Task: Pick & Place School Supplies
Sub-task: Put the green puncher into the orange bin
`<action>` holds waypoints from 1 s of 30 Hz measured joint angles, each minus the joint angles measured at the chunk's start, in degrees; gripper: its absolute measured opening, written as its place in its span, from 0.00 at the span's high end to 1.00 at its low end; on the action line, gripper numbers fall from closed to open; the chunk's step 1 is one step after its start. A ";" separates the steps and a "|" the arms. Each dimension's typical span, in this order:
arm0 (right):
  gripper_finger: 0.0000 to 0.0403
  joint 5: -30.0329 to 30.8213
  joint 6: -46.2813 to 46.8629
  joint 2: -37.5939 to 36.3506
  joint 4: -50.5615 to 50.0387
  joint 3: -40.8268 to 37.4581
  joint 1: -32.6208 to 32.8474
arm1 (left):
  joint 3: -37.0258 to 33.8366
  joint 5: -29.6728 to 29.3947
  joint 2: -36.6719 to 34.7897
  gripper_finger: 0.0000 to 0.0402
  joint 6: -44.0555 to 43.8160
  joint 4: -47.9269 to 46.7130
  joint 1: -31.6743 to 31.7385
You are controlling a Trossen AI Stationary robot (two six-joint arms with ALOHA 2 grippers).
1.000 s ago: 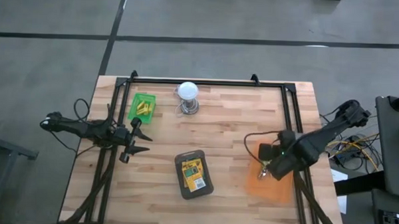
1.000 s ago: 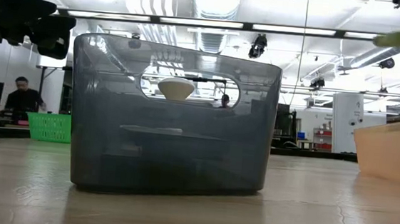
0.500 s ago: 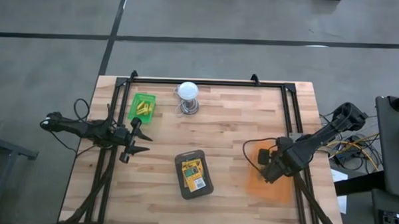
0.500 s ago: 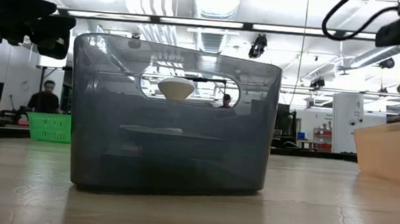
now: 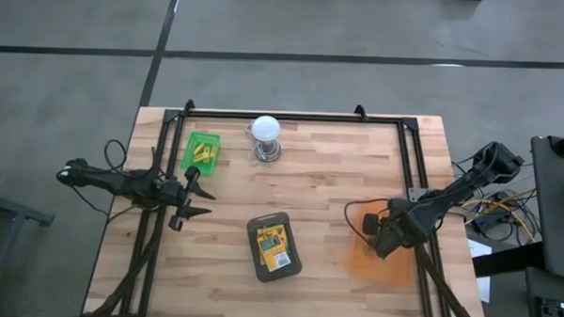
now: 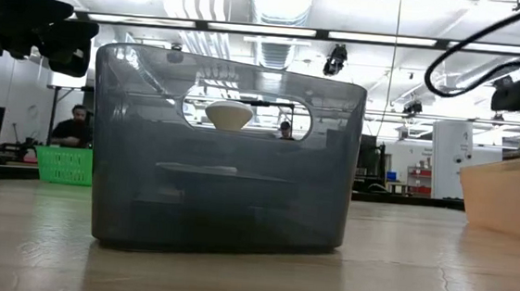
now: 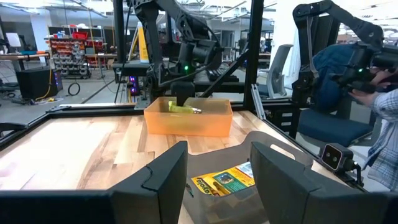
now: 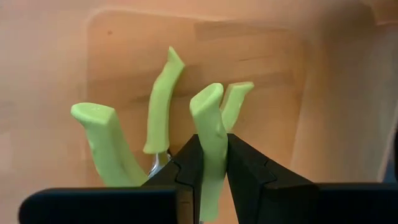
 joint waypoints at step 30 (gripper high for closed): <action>0.76 -4.39 -0.07 0.13 7.51 -5.63 0.00 | 0.02 0.00 -0.02 0.55 0.00 0.00 0.00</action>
